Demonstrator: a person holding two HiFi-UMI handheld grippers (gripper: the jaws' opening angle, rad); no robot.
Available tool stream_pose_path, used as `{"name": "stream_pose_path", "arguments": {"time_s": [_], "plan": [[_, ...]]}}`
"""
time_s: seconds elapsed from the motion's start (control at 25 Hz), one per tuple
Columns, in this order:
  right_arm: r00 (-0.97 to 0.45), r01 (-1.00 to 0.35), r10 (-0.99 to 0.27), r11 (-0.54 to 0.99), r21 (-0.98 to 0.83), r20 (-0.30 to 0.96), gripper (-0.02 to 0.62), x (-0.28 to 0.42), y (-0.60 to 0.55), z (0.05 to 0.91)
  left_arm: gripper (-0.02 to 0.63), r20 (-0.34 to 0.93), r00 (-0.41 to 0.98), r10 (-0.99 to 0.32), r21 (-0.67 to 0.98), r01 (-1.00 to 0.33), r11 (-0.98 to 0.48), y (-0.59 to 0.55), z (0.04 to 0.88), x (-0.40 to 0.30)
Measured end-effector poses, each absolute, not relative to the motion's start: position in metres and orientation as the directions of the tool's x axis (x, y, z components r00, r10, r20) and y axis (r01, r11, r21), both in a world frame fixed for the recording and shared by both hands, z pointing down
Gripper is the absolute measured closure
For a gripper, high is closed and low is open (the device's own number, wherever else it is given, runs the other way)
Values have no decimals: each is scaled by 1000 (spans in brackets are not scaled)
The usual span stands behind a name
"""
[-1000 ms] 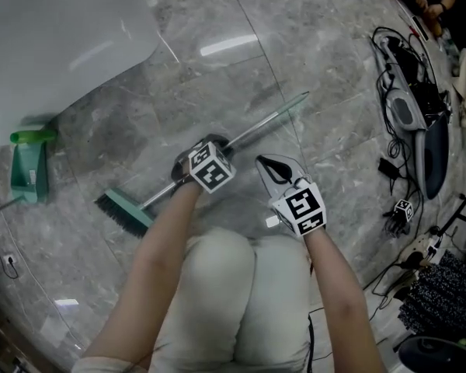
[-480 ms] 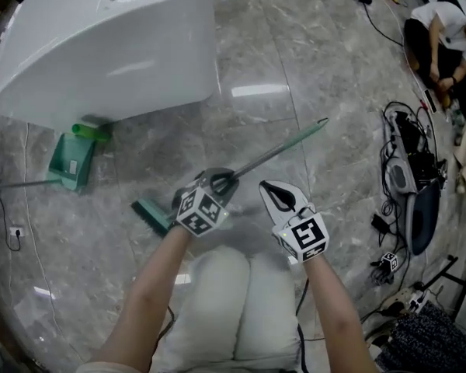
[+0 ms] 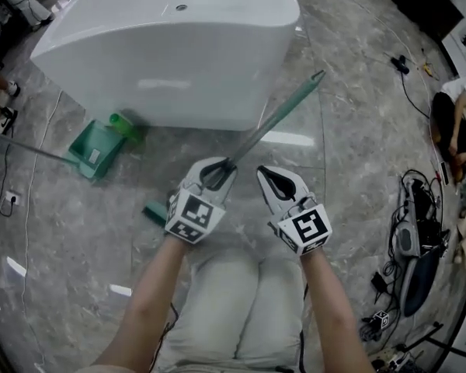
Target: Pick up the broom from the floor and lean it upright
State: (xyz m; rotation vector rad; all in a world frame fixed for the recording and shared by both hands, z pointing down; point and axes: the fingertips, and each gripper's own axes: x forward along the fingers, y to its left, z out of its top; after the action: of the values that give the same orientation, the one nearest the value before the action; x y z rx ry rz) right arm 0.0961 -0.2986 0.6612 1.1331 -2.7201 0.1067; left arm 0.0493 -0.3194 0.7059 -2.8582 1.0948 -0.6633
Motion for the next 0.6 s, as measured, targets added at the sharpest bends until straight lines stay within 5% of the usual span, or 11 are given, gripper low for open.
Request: {"name": "stream_pose_path", "arguments": {"time_s": [0.6], "plan": [[-756,-636,-644,765,99,121,594,15,-349,623,526,95,418,-903,-134,-894,-428,-438,604,-70]]}}
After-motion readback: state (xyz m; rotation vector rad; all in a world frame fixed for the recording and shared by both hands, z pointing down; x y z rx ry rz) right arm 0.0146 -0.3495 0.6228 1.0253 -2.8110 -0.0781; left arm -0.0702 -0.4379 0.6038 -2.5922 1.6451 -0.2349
